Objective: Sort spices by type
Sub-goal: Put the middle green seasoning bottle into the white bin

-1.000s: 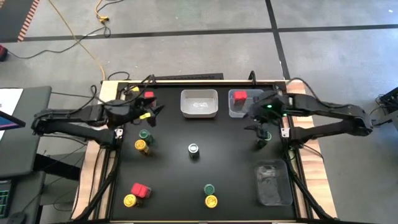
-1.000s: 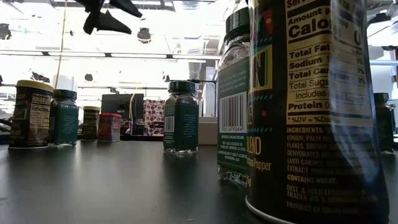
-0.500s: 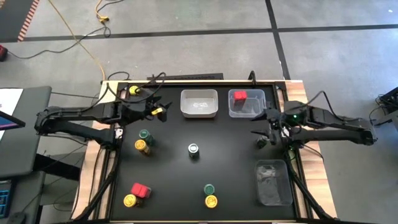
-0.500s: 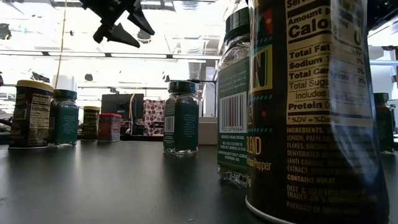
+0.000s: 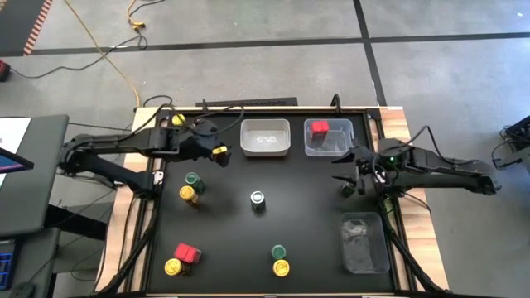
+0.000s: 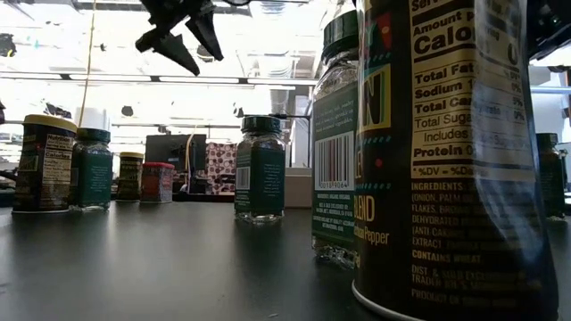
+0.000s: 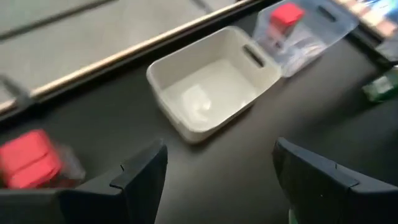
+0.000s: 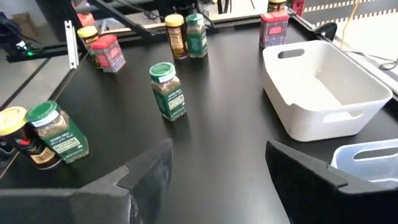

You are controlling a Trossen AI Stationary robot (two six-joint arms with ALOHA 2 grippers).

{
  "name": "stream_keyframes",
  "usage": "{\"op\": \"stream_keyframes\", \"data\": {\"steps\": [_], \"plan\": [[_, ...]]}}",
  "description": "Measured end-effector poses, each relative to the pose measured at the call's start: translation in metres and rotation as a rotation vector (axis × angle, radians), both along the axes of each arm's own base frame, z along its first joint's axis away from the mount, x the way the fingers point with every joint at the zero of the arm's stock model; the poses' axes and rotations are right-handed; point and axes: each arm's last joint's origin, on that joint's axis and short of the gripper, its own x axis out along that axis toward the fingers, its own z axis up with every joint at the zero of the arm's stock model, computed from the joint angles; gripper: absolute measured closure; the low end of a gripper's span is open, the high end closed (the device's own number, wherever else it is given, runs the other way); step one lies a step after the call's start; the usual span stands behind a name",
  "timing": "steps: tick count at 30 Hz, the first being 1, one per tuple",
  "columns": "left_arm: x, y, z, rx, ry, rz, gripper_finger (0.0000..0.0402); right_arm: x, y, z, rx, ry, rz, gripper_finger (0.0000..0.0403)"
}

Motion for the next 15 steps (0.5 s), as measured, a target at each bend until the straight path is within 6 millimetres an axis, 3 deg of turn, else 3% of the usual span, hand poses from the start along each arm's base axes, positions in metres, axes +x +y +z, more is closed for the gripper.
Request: {"op": "stream_keyframes", "data": {"steps": [3,8,15], "plan": [[0.011,-0.001,0.007,0.013,0.059,-0.071,0.0123,0.000,0.000,0.000,-0.011,0.001,0.003,0.0117],[0.041,-0.005,0.005,0.072,0.183,-0.343,0.0123,0.000,0.000,0.000,-0.022,0.002,0.006,0.0117],[0.078,-0.005,0.000,-0.070,0.128,-0.249,0.0123,0.000,0.000,0.000,-0.001,0.003,-0.002,0.0117]]}}
